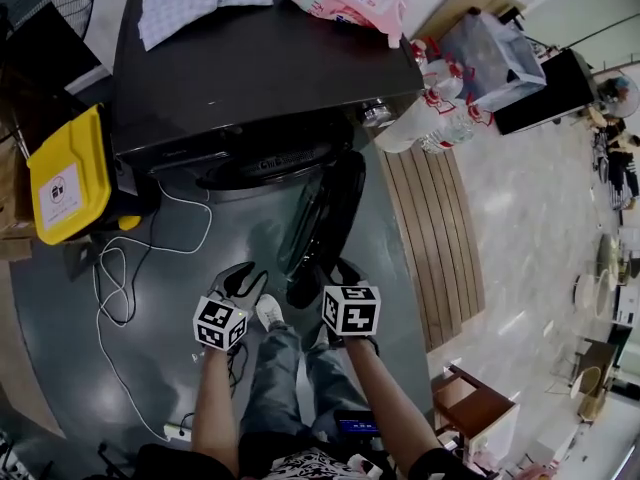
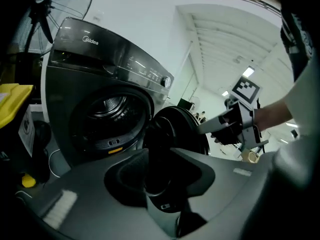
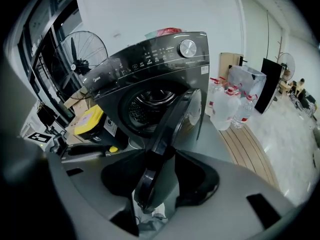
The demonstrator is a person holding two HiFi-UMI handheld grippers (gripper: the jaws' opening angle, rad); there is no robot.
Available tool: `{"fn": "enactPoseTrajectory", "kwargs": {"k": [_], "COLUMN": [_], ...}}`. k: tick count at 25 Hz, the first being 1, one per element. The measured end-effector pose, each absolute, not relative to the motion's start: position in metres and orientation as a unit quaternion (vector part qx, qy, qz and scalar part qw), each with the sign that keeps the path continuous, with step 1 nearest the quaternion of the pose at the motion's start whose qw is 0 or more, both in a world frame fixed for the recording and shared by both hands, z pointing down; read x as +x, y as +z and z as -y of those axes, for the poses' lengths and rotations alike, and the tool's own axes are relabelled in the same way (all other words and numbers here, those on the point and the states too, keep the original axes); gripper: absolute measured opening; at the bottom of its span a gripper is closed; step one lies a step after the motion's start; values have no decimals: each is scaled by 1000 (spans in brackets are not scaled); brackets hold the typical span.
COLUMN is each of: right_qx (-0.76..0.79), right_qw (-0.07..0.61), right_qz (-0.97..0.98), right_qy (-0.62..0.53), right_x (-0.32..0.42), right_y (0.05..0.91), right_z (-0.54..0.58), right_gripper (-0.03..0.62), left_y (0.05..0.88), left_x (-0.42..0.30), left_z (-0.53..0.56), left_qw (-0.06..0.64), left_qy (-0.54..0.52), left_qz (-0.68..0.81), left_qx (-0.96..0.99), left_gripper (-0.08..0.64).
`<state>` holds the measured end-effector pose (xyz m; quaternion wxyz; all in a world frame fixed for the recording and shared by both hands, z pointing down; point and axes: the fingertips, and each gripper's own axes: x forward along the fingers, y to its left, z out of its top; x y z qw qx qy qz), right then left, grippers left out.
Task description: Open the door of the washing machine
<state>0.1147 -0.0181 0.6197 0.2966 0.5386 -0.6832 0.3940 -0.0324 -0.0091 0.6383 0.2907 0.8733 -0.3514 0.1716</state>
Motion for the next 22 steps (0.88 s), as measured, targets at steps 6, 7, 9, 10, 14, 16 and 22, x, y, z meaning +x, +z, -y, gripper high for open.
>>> {"fn": "enactPoseTrajectory", "kwargs": {"k": [6, 7, 9, 10, 14, 16, 22], "right_qx": [551, 555, 565, 572, 599, 611, 645], "right_qw": [314, 317, 321, 323, 329, 332, 336], "right_qz": [671, 668, 660, 655, 633, 622, 589], "right_qy": [383, 381, 376, 374, 365, 361, 353], "right_x": [146, 152, 165, 172, 200, 213, 247], "right_y": [617, 617, 616, 616, 614, 614, 613], "right_z": [4, 1, -4, -7, -15, -17, -21], "right_gripper": [170, 167, 161, 158, 150, 146, 149], "left_y": [636, 637, 637, 637, 636, 637, 633], "left_x": [-34, -33, -30, -28, -28, -29, -33], "left_z": [21, 21, 23, 24, 31, 34, 42], "left_qw": [305, 307, 310, 312, 318, 317, 315], "left_qy": [143, 141, 138, 135, 126, 127, 116], "left_qz": [389, 391, 396, 399, 411, 413, 427], "left_qx": [857, 856, 853, 851, 845, 844, 839], "left_gripper": [117, 117, 115, 114, 104, 100, 92]}}
